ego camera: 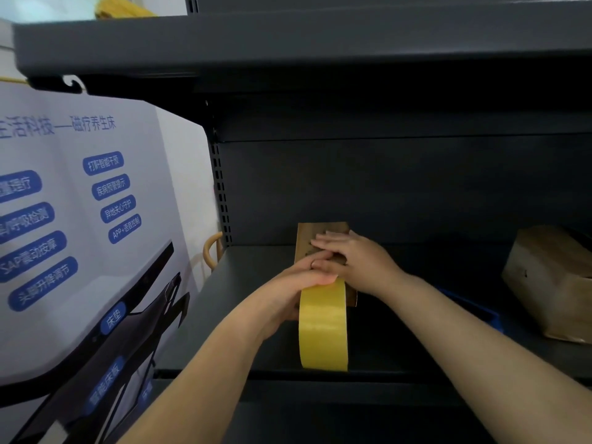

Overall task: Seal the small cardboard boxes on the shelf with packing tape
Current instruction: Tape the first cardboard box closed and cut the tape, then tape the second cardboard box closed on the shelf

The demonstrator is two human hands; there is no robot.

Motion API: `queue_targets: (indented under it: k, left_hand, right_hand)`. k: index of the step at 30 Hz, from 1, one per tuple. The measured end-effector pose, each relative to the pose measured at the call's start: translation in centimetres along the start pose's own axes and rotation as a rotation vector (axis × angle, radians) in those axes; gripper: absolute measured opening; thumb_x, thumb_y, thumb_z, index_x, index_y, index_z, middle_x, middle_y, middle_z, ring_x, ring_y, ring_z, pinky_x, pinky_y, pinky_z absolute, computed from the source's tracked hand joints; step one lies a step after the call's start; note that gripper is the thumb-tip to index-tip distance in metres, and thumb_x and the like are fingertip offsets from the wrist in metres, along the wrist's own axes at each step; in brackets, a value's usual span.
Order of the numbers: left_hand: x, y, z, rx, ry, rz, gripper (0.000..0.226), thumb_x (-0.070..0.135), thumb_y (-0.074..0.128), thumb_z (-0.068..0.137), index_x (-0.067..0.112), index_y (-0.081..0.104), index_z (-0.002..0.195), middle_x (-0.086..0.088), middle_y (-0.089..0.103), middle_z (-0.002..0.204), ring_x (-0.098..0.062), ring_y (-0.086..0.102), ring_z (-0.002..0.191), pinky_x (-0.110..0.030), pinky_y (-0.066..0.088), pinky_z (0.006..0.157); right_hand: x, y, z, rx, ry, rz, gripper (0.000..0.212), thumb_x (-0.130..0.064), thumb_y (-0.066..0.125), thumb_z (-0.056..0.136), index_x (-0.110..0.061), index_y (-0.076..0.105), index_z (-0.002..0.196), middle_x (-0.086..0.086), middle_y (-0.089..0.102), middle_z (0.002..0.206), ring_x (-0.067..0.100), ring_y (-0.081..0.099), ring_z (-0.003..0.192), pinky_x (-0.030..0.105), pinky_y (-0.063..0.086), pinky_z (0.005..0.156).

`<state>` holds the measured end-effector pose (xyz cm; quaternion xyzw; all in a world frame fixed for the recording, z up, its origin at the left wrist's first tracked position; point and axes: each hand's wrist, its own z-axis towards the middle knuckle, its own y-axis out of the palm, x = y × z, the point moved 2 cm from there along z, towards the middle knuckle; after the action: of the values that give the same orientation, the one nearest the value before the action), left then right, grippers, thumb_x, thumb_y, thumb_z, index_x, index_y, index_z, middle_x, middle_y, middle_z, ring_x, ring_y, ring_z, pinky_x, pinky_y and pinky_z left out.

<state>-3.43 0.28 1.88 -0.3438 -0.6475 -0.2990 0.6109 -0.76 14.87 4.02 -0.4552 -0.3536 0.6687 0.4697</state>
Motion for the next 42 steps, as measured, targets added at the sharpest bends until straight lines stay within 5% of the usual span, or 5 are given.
queue_targets:
  k: [14, 26, 31, 36, 42]
  left_hand:
    - [-0.3, -1.7, -1.9, -0.015, 0.001, 0.044, 0.069, 0.039, 0.07, 0.054, 0.043, 0.046, 0.119, 0.007, 0.05, 0.124, -0.003, 0.057, 0.101, -0.013, 0.047, 0.077]
    - [0.1, -7.6, -6.8, 0.516, 0.262, 0.197, 0.044, 0.021, 0.064, 0.082, 0.029, 0.048, 0.122, 0.009, 0.06, 0.102, -0.012, 0.055, 0.096, -0.024, 0.043, 0.069]
    - [-0.9, -7.4, -6.8, 0.521, 0.262, 0.086, 0.043, 0.022, 0.067, 0.072, 0.035, 0.05, 0.109, 0.01, 0.055, 0.106, -0.008, 0.054, 0.092, -0.024, 0.042, 0.066]
    - [-1.8, -6.9, -7.1, 0.502, 0.327, 0.189, 0.062, 0.029, 0.077, 0.047, 0.047, 0.049, 0.1, 0.012, 0.059, 0.105, -0.012, 0.057, 0.095, -0.036, 0.047, 0.077]
    - [-2.6, -6.3, -7.6, 0.641, 0.463, 0.344, 0.06, 0.035, 0.084, 0.04, 0.053, 0.057, 0.091, 0.017, 0.063, 0.102, -0.008, 0.059, 0.094, -0.029, 0.052, 0.069]
  right_hand:
    - [0.5, 1.2, -0.1, 0.09, -0.015, 0.024, 0.067, -0.049, 0.062, 0.08, -0.024, 0.041, 0.138, -0.007, 0.037, 0.147, 0.005, 0.024, 0.137, 0.019, 0.001, 0.108]
    - [-1.9, -1.4, -4.0, -0.065, -0.115, -0.124, 0.081, -0.069, 0.051, 0.074, -0.037, 0.022, 0.143, -0.021, 0.024, 0.148, -0.01, 0.009, 0.13, 0.025, 0.01, 0.11]
    - [1.8, -5.7, -8.9, 0.548, 0.207, 0.082, 0.061, -0.067, 0.035, 0.082, -0.036, 0.042, 0.134, -0.013, 0.048, 0.135, 0.005, 0.043, 0.123, 0.025, 0.037, 0.092]
    - [7.1, -2.5, -12.6, -0.119, 0.629, -0.297, 0.066, -0.056, 0.048, 0.087, -0.04, 0.021, 0.145, -0.001, 0.025, 0.153, 0.022, 0.031, 0.136, 0.035, 0.036, 0.104]
    - [7.2, -2.3, -13.3, -0.011, 0.555, -0.389, 0.046, -0.03, 0.047, 0.094, -0.033, 0.04, 0.139, 0.001, 0.053, 0.118, 0.022, 0.048, 0.11, 0.029, 0.042, 0.079]
